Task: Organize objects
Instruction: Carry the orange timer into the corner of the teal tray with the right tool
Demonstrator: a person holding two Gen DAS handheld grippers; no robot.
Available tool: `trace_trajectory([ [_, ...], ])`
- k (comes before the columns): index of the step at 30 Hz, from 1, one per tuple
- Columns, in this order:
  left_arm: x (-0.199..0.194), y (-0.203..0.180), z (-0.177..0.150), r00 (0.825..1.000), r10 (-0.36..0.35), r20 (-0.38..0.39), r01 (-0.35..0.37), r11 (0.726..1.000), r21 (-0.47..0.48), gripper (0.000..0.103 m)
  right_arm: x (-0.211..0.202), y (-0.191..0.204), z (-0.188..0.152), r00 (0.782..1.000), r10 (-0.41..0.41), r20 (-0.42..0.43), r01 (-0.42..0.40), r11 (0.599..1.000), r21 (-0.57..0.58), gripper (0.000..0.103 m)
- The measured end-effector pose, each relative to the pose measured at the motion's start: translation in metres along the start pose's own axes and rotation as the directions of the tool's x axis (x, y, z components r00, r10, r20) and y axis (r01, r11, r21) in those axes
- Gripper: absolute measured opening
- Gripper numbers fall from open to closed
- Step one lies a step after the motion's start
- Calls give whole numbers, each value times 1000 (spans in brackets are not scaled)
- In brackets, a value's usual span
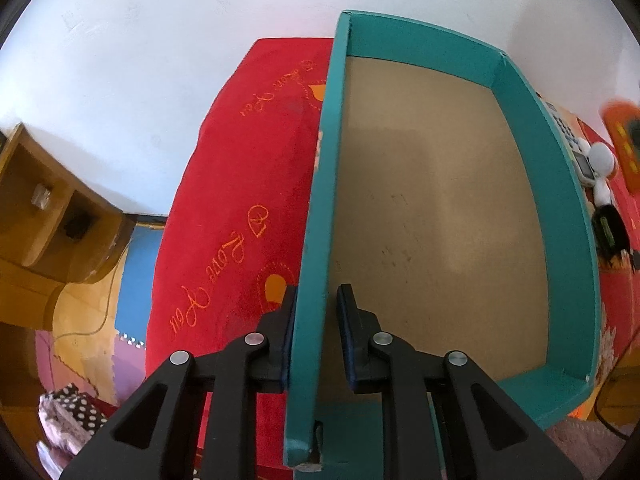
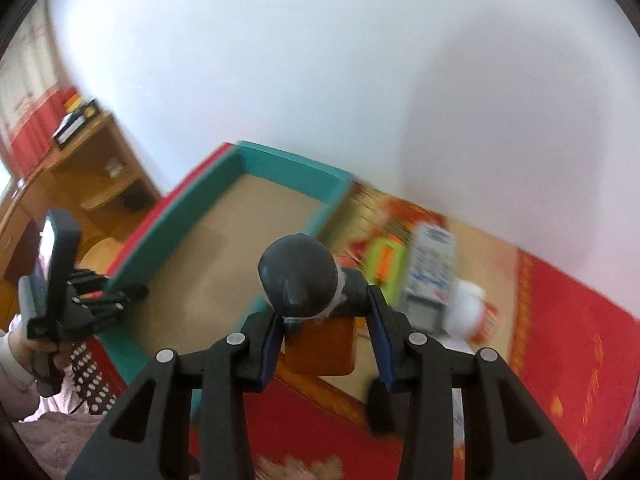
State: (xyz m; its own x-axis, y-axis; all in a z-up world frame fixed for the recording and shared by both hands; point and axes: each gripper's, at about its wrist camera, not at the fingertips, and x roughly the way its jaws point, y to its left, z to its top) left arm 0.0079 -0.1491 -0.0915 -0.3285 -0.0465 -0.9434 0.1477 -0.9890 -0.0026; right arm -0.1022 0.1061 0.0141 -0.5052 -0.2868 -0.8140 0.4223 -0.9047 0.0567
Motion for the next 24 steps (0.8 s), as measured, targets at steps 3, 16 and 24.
trace_trajectory([
  [3,-1,2,-1,1000,-16,-12,16,1000,9,20,14,21,20,1000,31,-1,-31,997,-66,39],
  [16,-1,3,-4,999,-49,-23,50,997,54,20,124,86,96,975,131,-180,-186,923,-336,39],
  [24,2,3,-2,998,-57,-24,59,997,55,20,175,101,110,967,80,-241,-190,859,-475,39],
])
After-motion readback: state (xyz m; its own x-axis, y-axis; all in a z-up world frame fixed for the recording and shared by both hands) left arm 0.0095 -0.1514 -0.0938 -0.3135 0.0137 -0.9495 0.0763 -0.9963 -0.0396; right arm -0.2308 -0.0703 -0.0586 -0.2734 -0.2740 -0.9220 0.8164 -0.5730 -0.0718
